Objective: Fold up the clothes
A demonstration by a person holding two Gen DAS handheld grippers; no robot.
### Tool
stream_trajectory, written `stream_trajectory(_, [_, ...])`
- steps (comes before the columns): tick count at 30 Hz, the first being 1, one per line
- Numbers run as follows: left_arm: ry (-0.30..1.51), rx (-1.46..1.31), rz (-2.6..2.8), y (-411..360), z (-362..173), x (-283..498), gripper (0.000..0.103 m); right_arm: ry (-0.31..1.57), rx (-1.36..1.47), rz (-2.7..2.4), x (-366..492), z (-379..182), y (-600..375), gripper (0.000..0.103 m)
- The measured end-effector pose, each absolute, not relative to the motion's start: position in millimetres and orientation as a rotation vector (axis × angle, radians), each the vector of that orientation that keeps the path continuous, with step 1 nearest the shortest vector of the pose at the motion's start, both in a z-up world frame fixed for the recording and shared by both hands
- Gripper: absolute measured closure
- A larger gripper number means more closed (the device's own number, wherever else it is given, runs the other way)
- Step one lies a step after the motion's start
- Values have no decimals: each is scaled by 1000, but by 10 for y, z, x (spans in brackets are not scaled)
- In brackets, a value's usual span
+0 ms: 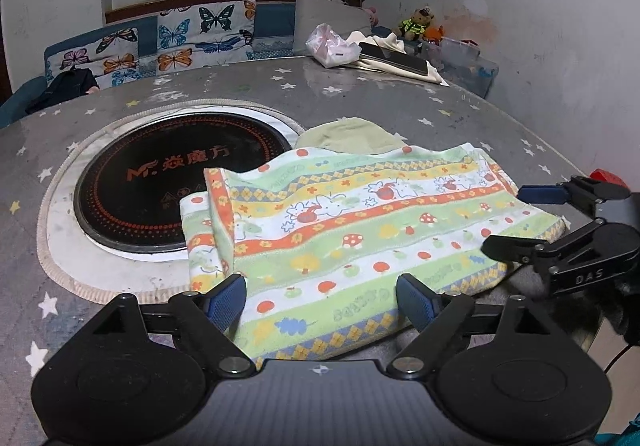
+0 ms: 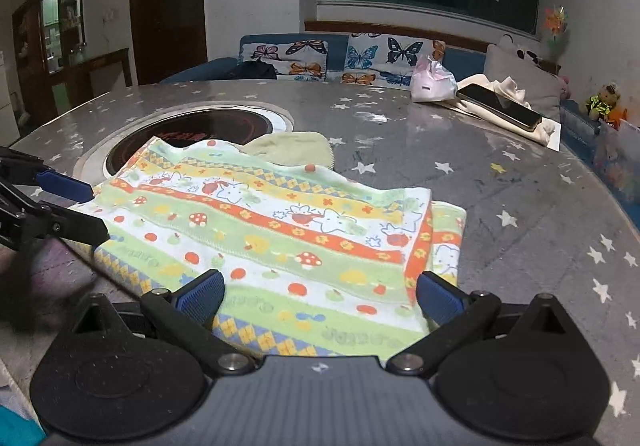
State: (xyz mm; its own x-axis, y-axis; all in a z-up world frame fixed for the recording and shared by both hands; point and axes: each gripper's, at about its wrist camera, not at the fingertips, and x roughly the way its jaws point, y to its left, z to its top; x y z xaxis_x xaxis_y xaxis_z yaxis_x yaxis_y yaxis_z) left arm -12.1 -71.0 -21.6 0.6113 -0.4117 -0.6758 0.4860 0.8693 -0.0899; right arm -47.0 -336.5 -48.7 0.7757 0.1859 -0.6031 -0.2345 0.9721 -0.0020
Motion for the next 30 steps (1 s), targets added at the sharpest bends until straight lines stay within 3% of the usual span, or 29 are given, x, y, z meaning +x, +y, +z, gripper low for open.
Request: stream_trajectory(30, [709,138,-492,-683,-173,-210,15,613,-67,5,-789,-543,-3946,0])
